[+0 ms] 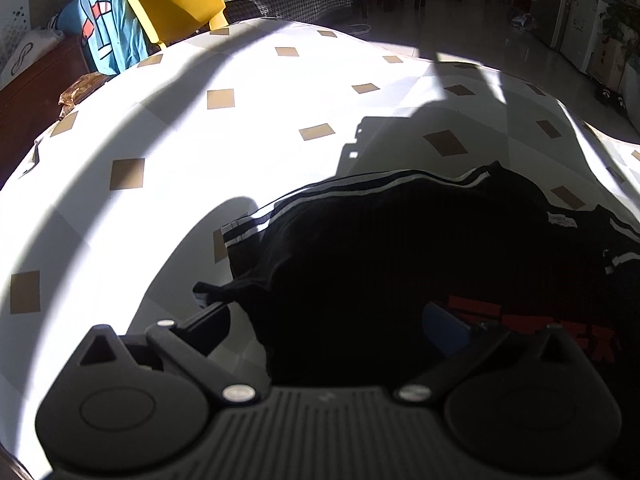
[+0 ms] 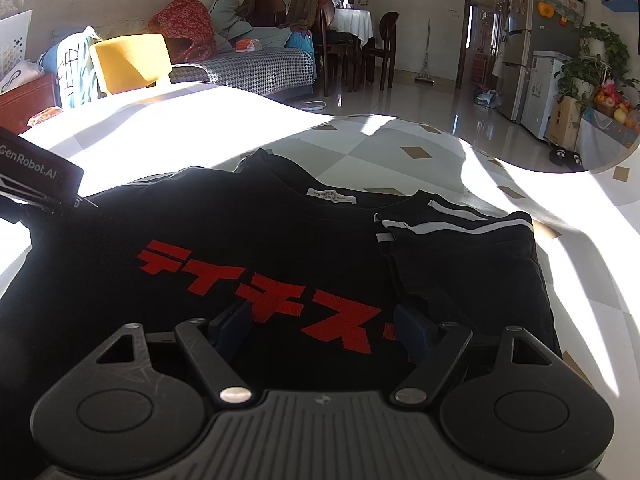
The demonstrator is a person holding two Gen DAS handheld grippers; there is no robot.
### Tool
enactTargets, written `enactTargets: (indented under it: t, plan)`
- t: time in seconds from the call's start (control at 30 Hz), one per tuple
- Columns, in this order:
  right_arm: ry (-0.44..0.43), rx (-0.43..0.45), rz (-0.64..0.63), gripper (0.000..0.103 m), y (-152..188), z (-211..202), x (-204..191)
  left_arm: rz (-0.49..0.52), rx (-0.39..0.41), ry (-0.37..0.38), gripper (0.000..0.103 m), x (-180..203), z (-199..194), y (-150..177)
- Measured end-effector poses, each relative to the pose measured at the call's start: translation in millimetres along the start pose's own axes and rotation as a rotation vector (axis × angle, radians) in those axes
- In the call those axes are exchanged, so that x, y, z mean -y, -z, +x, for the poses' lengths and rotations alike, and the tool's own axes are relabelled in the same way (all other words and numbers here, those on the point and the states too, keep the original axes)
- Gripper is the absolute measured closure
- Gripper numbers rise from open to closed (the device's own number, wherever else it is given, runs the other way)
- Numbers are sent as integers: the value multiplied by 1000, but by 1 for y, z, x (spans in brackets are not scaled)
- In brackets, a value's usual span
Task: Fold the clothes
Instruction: 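Close the left gripper on the opposite side edge of the shirt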
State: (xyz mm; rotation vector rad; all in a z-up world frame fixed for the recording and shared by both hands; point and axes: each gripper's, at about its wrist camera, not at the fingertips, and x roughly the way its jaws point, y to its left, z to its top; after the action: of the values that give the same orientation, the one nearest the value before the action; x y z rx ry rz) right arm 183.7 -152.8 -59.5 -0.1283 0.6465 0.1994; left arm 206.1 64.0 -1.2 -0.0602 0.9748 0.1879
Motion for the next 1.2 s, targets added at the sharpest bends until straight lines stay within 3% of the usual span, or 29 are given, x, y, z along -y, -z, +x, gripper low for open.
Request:
enactTargets:
  t: [0.3,0.7,0.77,1.03,1.2]
  plan:
    - [0,0,0,26,0,0,0,-163,-71,67,0,-37,20,-4]
    - [0,0,0,26,0,0,0,-312,-133,155,1,-54,58,-10]
    - [0,0,0,26,0,0,0,-312,-118,157,7,-52,60,-13]
    - [0,0,0,26,0,0,0,-201,-100,158,49,-34,55,-33]
    - [-1,0,0,25,0,0,0,-104,-66,140,53,-19,45,-42]
